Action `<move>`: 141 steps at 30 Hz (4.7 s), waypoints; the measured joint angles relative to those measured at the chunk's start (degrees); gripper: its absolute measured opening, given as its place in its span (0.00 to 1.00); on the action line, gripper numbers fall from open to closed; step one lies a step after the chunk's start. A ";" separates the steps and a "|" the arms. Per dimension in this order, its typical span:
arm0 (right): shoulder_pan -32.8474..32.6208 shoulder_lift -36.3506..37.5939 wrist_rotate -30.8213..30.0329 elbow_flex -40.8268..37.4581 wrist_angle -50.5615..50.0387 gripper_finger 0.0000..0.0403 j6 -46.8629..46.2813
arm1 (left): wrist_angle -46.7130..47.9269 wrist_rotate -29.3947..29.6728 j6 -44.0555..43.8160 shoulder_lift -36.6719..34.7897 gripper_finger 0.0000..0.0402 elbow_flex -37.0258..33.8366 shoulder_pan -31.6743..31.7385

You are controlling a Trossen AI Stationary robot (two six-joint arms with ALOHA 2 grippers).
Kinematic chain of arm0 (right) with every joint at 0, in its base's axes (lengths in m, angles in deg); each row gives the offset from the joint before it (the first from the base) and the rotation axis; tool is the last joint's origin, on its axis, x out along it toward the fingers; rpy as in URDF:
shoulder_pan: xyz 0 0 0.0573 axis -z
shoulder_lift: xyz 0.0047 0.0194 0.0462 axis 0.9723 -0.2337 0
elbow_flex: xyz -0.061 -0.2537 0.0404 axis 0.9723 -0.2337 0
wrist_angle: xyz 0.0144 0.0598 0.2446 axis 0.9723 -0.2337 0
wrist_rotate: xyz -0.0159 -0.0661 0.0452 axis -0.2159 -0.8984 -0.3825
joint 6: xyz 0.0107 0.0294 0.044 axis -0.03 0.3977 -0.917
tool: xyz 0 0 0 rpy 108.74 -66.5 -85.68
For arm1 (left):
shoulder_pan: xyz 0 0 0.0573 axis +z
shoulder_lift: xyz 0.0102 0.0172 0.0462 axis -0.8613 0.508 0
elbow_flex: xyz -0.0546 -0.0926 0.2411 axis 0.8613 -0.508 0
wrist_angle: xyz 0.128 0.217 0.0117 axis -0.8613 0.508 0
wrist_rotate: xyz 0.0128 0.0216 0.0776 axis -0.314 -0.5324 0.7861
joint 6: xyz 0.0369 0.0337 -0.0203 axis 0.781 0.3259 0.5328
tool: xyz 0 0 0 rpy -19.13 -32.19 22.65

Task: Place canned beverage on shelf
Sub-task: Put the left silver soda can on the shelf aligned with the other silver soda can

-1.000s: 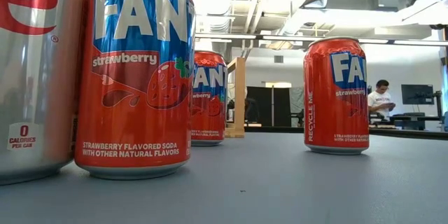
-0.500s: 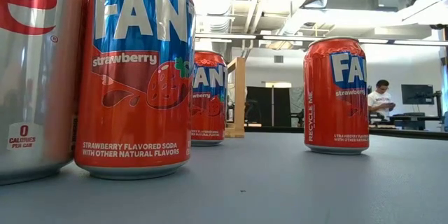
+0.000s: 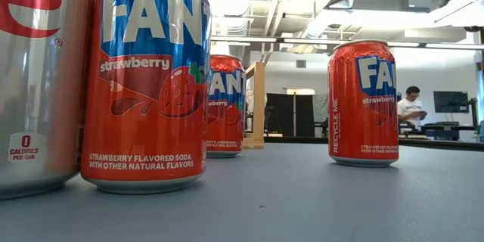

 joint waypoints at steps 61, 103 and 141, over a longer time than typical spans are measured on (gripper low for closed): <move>0.00 0.00 0.42 -0.02 0.01 0.69 0.53 | -19.93 -39.69 35.98 5.31 0.73 -13.16 55.88; 0.00 0.00 0.39 -0.02 0.00 0.69 -0.04 | -19.46 -42.43 40.46 8.72 0.84 -13.22 58.21; 0.01 -0.02 0.39 -0.02 0.00 0.69 -0.52 | -10.98 -30.92 42.01 6.32 0.85 -3.58 54.78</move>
